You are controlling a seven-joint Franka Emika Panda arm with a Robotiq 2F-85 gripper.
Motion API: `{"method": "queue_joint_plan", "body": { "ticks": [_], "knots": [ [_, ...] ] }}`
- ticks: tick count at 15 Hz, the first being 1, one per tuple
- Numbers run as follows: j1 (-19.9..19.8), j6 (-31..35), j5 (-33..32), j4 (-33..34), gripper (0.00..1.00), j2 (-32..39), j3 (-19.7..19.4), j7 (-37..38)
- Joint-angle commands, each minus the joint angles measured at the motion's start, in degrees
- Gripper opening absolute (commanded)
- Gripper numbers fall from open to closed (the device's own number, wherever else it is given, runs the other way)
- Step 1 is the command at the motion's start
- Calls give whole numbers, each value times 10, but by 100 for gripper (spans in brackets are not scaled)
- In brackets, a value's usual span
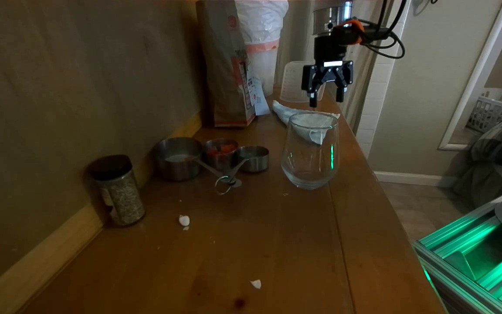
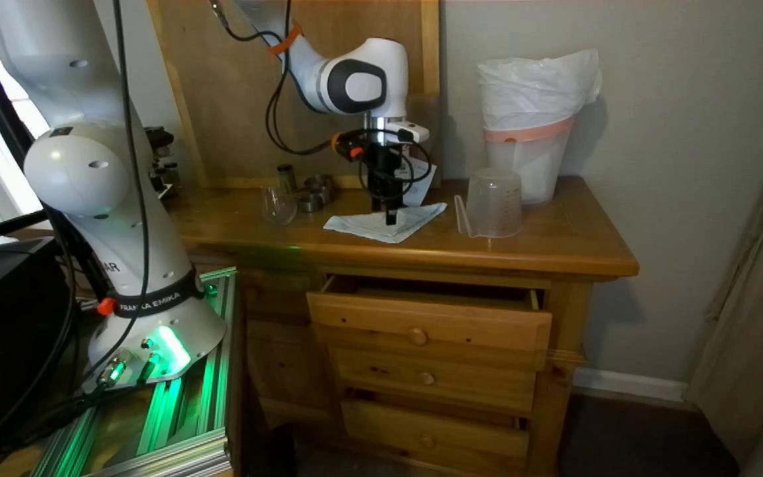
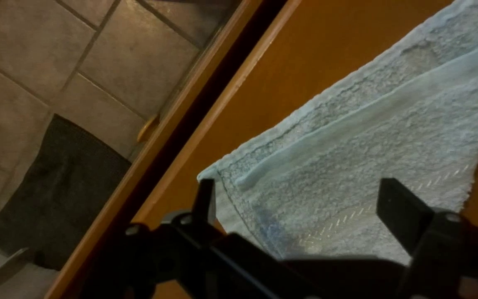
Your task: Unfold the towel then lay it out on the counter.
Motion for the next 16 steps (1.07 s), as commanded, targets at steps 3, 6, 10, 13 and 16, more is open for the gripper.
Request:
{"method": "queue_joint_plan", "body": {
  "ticks": [3,6,10,13,16],
  "knots": [
    [-2,4,71,-13,85,-2,-1,-40],
    [-2,11,80,-16,96,2,-3,-41],
    [-3,36,85,-17,90,11,-3,-41],
    [-3,51,81,-17,61,19,-3,-36],
    [-4,61,77,-17,89,25,-5,-35]
  ]
}}
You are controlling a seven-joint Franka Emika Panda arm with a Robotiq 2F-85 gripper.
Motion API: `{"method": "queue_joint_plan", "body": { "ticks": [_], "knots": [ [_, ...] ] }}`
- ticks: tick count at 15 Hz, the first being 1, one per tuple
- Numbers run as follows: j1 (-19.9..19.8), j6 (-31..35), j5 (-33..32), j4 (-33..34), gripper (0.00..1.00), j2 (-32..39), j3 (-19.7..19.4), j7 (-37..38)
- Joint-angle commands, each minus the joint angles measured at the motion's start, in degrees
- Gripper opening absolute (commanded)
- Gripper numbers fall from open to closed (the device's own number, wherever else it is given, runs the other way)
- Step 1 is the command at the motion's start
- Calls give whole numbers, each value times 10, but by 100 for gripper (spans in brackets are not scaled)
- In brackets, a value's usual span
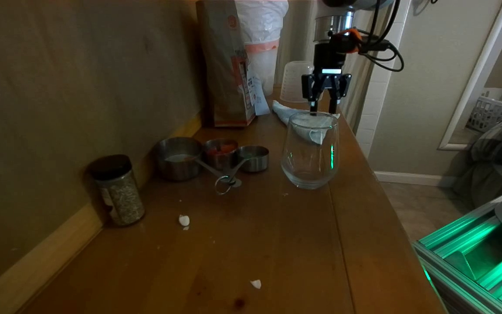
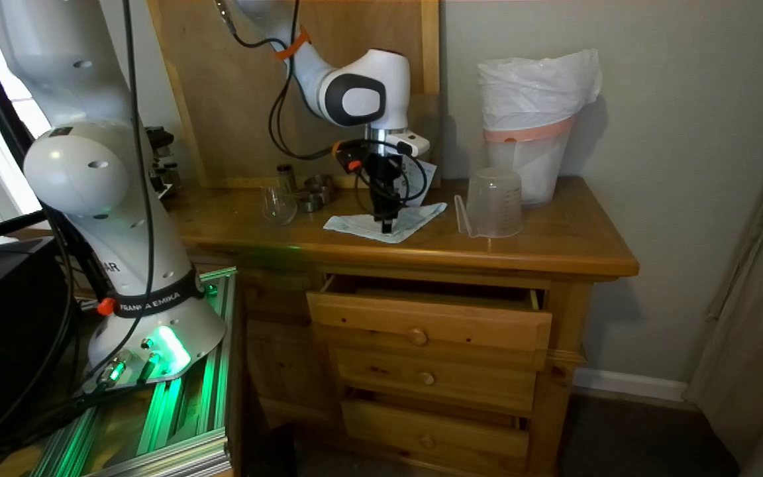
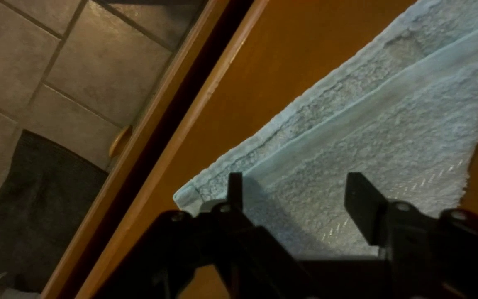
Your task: Unfold the towel then lay it out on the counter.
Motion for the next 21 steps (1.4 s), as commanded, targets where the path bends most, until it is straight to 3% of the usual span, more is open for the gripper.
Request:
{"method": "queue_joint_plan", "body": {
  "ticks": [1,3,6,7,8,16,20,21],
  "knots": [
    [-3,20,12,-5,92,6,-4,-13],
    [-5,25,10,-6,100,7,-7,-12],
    [-7,30,14,-7,97,8,-9,-17],
    [-8,31,13,-7,88,9,-9,-17],
    [-8,32,14,-7,73,10,-9,-18],
    [-8,33,17,-7,17,13,-9,-21],
    [-9,34,10,-8,1,6,-11,-18],
    [-9,33,8,-7,5,4,-12,-16]
  ]
}}
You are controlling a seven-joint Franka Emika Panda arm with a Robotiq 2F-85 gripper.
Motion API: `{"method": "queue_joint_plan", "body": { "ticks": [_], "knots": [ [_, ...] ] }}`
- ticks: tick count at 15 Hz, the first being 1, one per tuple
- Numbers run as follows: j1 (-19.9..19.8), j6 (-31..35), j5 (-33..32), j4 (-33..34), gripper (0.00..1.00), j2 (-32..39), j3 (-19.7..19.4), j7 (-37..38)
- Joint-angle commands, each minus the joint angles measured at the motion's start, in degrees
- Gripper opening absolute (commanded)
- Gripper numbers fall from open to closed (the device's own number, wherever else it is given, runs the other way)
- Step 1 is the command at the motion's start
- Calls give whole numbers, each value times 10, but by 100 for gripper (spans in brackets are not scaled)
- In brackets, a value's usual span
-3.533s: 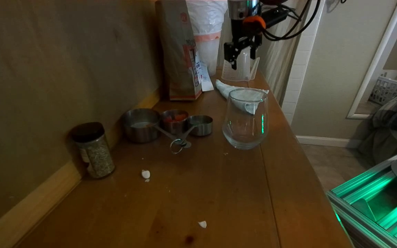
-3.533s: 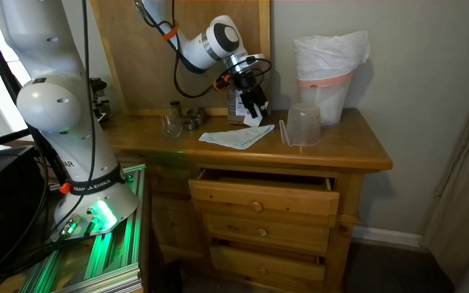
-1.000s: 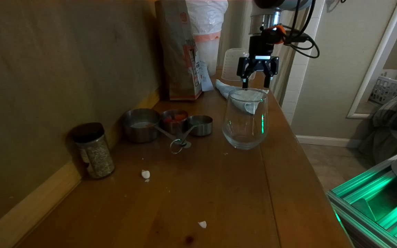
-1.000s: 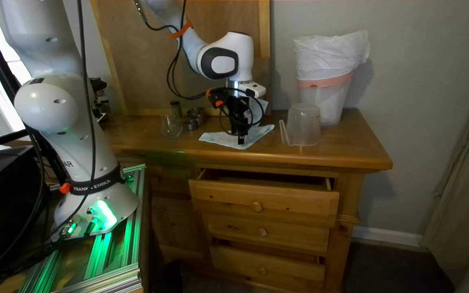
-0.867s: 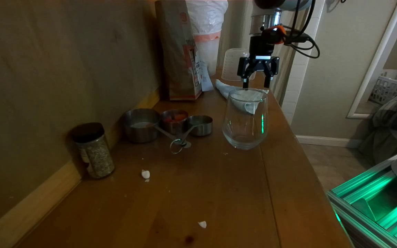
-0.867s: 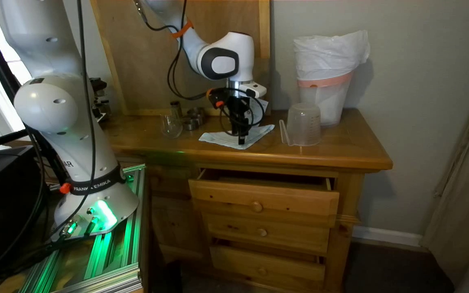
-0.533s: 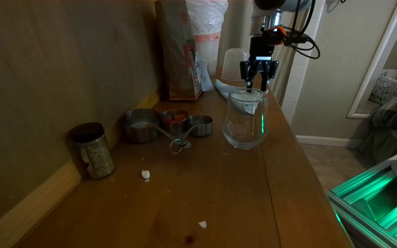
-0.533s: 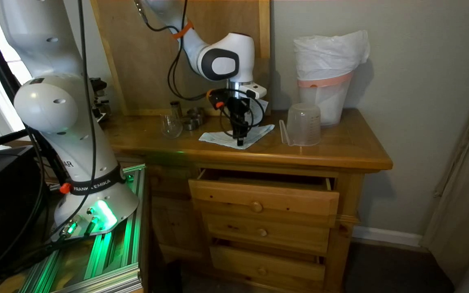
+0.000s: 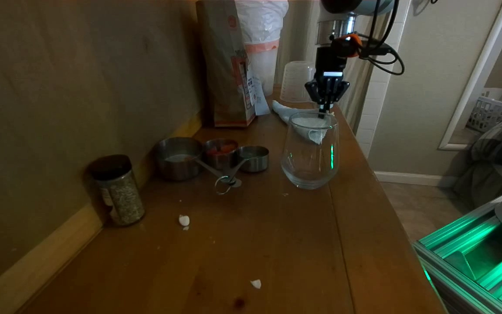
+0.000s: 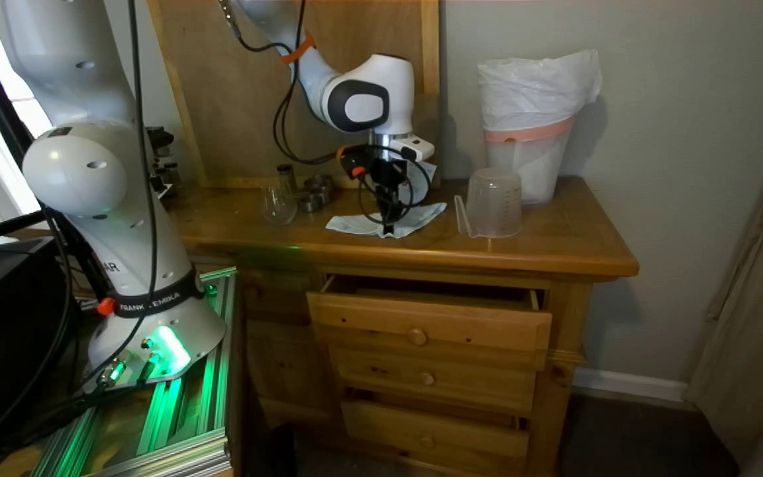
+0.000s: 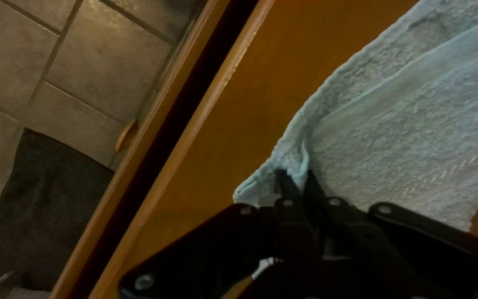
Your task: Unfold the towel then lay it out on the counter.
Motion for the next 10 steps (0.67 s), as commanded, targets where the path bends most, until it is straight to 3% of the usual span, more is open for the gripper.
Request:
{"method": "queue_joint_plan", "body": {
  "ticks": [1,2,6,7,8,10],
  "knots": [
    [-3,10,1,-7,31,-12,-5,-10],
    [-3,9,0,-6,32,-14,-6,-10],
    [-4,9,-3,-6,58,-18,-9,-7],
    [-4,9,-4,-6,60,-19,-9,-7],
    [-4,9,-5,-6,60,-20,-10,-6],
    [-4,8,-4,-6,39,-22,-10,-7]
  ]
}}
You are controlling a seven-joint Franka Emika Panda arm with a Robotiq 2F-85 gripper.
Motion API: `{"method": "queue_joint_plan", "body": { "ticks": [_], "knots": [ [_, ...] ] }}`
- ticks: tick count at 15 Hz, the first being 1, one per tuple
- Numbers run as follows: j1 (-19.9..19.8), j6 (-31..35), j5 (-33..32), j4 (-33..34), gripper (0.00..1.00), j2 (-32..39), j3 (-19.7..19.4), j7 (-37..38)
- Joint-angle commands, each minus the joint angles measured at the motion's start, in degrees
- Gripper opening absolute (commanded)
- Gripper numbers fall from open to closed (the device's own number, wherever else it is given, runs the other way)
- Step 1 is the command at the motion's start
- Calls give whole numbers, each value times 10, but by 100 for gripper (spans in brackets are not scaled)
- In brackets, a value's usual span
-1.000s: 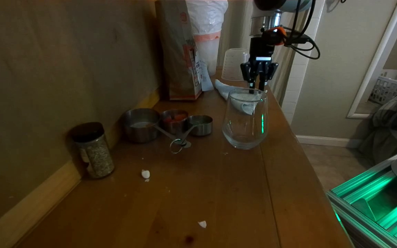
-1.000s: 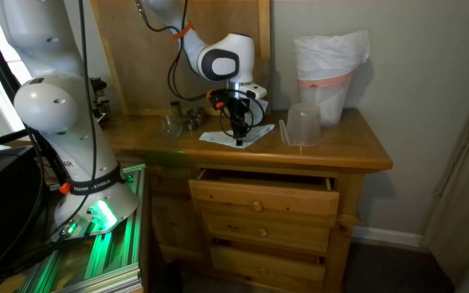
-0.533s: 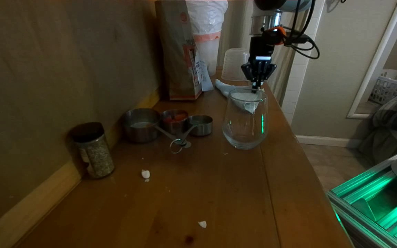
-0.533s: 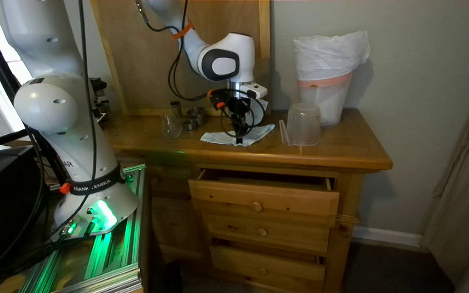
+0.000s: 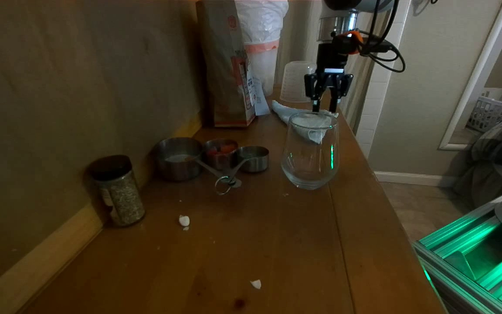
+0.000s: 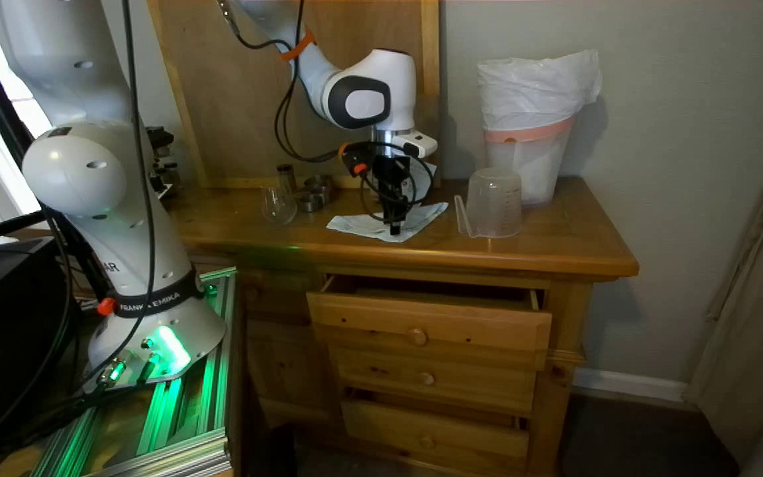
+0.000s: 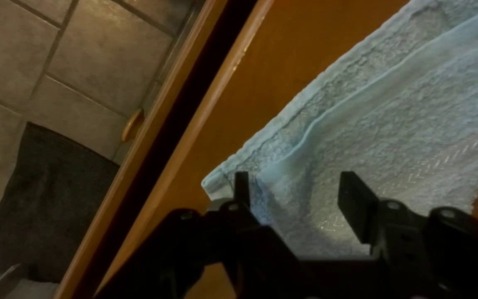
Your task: Unfold the towel then lay it out on the counter.
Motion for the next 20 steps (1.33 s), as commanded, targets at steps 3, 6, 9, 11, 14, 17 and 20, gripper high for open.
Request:
{"method": "queue_joint_plan", "body": {
  "ticks": [3,6,9,11,14,17,20],
  "knots": [
    [-2,4,-8,-8,46,-13,-3,-6],
    [-2,2,-13,-8,72,-11,-4,-5],
    [-2,2,-12,-8,40,-11,-3,-6],
    [-2,2,-13,-8,34,-11,-3,-4],
    [-1,2,-14,-9,12,-14,-3,-3],
    [-1,2,-18,-9,32,-16,-4,-1],
    [-1,3,-20,-10,16,-18,-4,-1]
  ]
}}
